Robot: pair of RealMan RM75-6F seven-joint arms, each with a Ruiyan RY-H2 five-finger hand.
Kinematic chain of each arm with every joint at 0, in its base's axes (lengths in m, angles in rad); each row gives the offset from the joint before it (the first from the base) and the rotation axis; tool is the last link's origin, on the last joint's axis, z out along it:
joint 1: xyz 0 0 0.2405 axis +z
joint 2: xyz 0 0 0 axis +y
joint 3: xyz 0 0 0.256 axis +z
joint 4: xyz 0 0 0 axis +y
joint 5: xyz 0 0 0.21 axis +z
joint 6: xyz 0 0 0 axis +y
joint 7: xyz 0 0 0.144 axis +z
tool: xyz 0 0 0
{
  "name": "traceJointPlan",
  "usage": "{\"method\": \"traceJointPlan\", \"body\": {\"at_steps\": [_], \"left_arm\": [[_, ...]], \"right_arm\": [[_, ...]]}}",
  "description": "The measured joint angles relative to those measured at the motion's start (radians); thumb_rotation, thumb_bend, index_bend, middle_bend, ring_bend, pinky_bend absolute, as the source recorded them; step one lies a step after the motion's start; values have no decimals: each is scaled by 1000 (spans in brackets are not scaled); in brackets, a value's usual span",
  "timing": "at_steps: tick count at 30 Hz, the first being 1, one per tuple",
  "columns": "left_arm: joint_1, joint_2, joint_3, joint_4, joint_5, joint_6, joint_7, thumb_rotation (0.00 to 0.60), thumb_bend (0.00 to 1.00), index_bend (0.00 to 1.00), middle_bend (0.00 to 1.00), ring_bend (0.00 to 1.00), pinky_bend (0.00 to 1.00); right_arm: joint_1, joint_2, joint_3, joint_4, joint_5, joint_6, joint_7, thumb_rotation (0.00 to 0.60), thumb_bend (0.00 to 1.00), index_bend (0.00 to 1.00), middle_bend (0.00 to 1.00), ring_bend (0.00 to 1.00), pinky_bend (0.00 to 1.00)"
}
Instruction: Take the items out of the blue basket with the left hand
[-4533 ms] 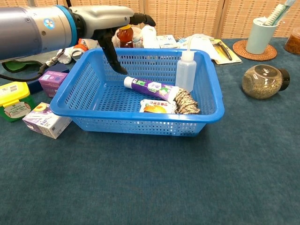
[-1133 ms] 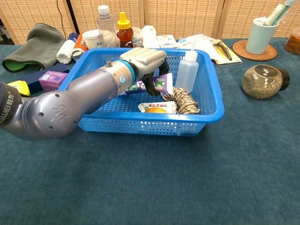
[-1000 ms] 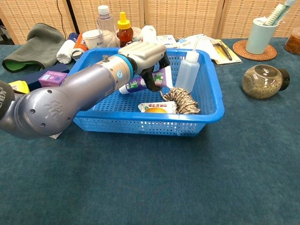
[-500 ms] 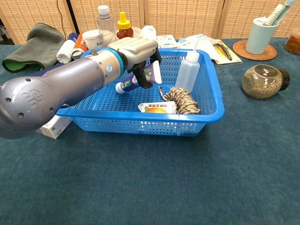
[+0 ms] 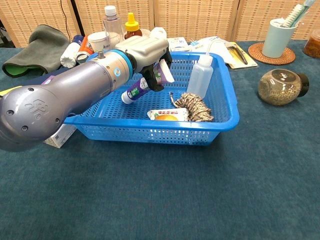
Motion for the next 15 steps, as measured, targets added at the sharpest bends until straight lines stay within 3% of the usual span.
{"method": "traceJointPlan", "body": {"at_steps": [15], "left_arm": [[9,47,-7,-120,12,74,71,600,1000,829,558,634,806]], "right_arm": [[-1,4,-1,-5,-5,2,6,600,0,0,0,0,0]]}}
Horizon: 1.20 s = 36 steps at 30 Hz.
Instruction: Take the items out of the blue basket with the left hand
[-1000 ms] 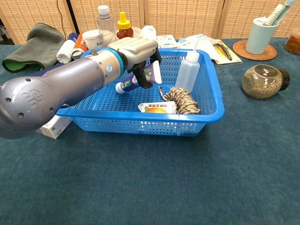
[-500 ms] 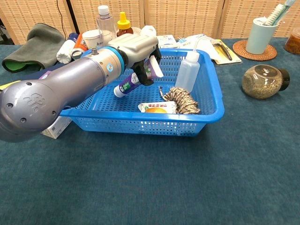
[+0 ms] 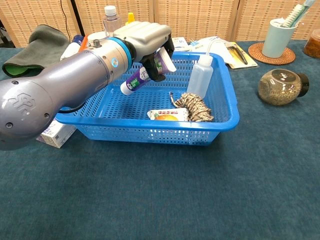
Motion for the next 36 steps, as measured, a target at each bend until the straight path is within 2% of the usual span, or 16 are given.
{"method": "traceJointPlan", "body": {"at_steps": [13,19,26,31,36], "left_arm": [[21,108,-36,-184,32,102,39,600,1000,829,558,633,806],[56,224,-65,-301,47,169,59,600,1000,829,558,630,806],[154,408,-81,-395,37,224,40,600,1000,829,558,618,806],[247,499,-62,-395,7,226,-37,600,1000,829,558,610,806],[292,515,-38,-296,-39,183,-132,600,1000,826,558,597,806]], "right_arm": [[-4,6,-2,-3,-11,6,14,600,0,0,0,0,0],[-7,10,-7,-11,-29,14,20,600,0,0,0,0,0],[-12,15,-15,-22,-54,26,23,600,0,0,0,0,0],[-11,14,-23,-27,-67,25,17,600,0,0,0,0,0],[-8,10,-29,-31,-75,19,6,600,0,0,0,0,0]]}}
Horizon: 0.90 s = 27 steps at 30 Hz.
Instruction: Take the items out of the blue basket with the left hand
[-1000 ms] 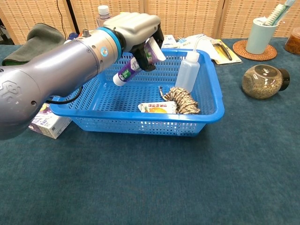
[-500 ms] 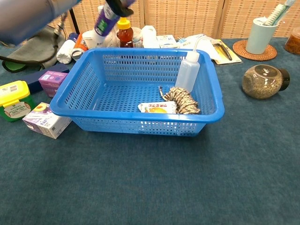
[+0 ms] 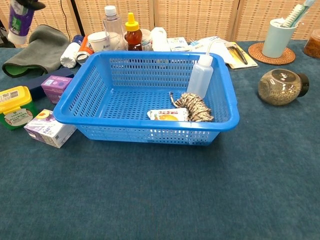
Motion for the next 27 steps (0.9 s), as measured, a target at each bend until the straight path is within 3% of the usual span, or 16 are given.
{"method": "traceJointPlan", "body": {"at_steps": [11,13,14,17,18,19,20,23,27], "left_arm": [[34,-110,53,309,-76,-138,-135,600,1000,808,539,542,798],[36,-129,58,344,-93,-158,-140,600,994,735,465,452,724],[37,-139,60,361,-107,-173,-141,600,966,642,383,373,648],[38,-148,63,371,-142,-207,-137,600,762,252,91,116,418],[38,-147,64,370,-153,-221,-135,600,678,118,25,45,331],[38,-145,65,367,-164,-237,-132,600,626,58,4,16,273],[37,-140,66,361,-175,-260,-131,600,552,9,0,0,199],[37,-121,65,333,-179,-305,-143,600,411,0,0,0,67],[47,-94,58,280,-136,-275,-180,600,384,0,0,0,2]], "right_arm": [[7,-9,-7,-1,1,-11,-19,600,0,0,0,0,0],[10,-10,-7,-1,3,-16,-20,600,0,0,0,0,0],[11,-10,-8,0,4,-18,-20,600,0,0,0,0,0],[13,-10,-8,-1,5,-21,-20,600,0,0,0,0,0],[13,-11,-8,0,6,-22,-19,600,0,0,0,0,0],[13,-11,-8,0,7,-22,-19,600,0,0,0,0,0],[14,-11,-8,0,7,-23,-18,600,0,0,0,0,0],[15,-8,-10,0,3,-25,-9,600,0,0,0,0,0],[14,-5,-10,-2,2,-22,1,600,0,0,0,0,0]]}}
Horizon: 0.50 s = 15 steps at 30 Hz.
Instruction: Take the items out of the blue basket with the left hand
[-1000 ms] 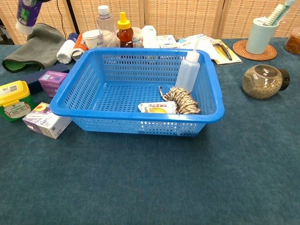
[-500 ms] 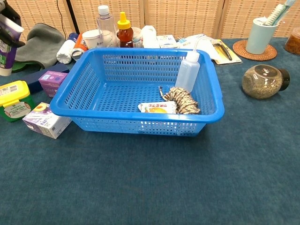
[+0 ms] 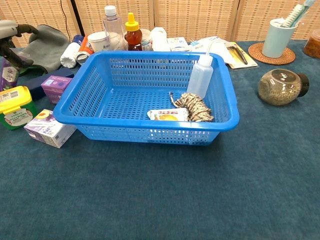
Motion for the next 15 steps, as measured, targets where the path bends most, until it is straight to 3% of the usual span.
{"method": "traceJointPlan", "body": {"at_steps": [10,11,13,15], "left_arm": [[24,61,3,-159,160,98,-48,600,244,0,13,8,31],[23,66,3,-176,181,105,-52,600,264,37,106,73,87],[22,65,1,-189,224,125,-65,600,368,202,355,264,203],[19,51,-3,-193,296,163,-94,600,578,475,594,435,276]], "right_arm": [[-2,4,0,-3,-2,6,8,600,0,0,0,0,0],[-2,4,0,-3,-2,7,10,600,0,0,0,0,0],[-2,5,1,-2,1,8,13,600,0,0,0,0,0],[-2,5,2,-2,2,7,15,600,0,0,0,0,0]]}}
